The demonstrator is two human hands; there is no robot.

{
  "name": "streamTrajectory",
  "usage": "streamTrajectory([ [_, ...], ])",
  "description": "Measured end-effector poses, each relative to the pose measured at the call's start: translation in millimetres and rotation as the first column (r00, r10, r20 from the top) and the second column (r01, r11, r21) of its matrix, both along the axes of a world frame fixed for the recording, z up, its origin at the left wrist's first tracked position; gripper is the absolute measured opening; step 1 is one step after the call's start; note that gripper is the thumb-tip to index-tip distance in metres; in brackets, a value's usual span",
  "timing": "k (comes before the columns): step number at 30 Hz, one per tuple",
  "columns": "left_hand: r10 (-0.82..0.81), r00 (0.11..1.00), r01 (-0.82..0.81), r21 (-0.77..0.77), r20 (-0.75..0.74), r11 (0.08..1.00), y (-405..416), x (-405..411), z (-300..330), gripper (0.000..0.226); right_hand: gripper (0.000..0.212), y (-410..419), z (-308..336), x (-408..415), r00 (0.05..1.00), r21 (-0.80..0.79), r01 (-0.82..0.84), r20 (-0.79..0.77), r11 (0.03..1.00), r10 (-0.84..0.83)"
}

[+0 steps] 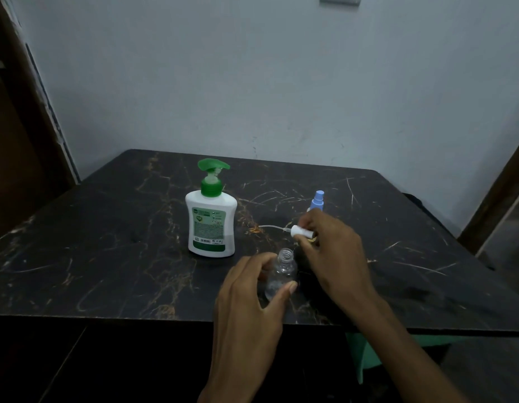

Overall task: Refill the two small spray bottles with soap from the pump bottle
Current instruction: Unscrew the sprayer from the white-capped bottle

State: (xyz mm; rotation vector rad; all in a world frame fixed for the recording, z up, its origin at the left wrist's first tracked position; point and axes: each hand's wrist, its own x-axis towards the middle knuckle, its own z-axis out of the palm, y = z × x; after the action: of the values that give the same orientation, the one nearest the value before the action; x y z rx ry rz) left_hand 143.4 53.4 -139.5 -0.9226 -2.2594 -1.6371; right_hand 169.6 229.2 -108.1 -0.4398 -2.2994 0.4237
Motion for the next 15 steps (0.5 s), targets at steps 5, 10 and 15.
streamTrajectory([
  [5,0.015,1.000,-0.015,0.006,0.011,1.000,2.2,-1.5,-3.4,0.042,0.014,3.0,-8.9,-7.2,0.995,0.078,0.058,0.078,0.995,-0.064],
  [10,0.023,1.000,-0.023,-0.002,0.010,1.000,3.2,-2.9,-5.2,0.042,0.019,8.2,-14.4,-5.3,0.977,0.109,0.097,0.182,0.989,-0.116],
  [15,0.024,1.000,-0.024,-0.006,0.014,1.000,3.0,-3.0,-5.0,0.042,0.020,9.6,-15.6,-5.9,0.971,0.149,0.105,0.198,0.983,-0.133],
])
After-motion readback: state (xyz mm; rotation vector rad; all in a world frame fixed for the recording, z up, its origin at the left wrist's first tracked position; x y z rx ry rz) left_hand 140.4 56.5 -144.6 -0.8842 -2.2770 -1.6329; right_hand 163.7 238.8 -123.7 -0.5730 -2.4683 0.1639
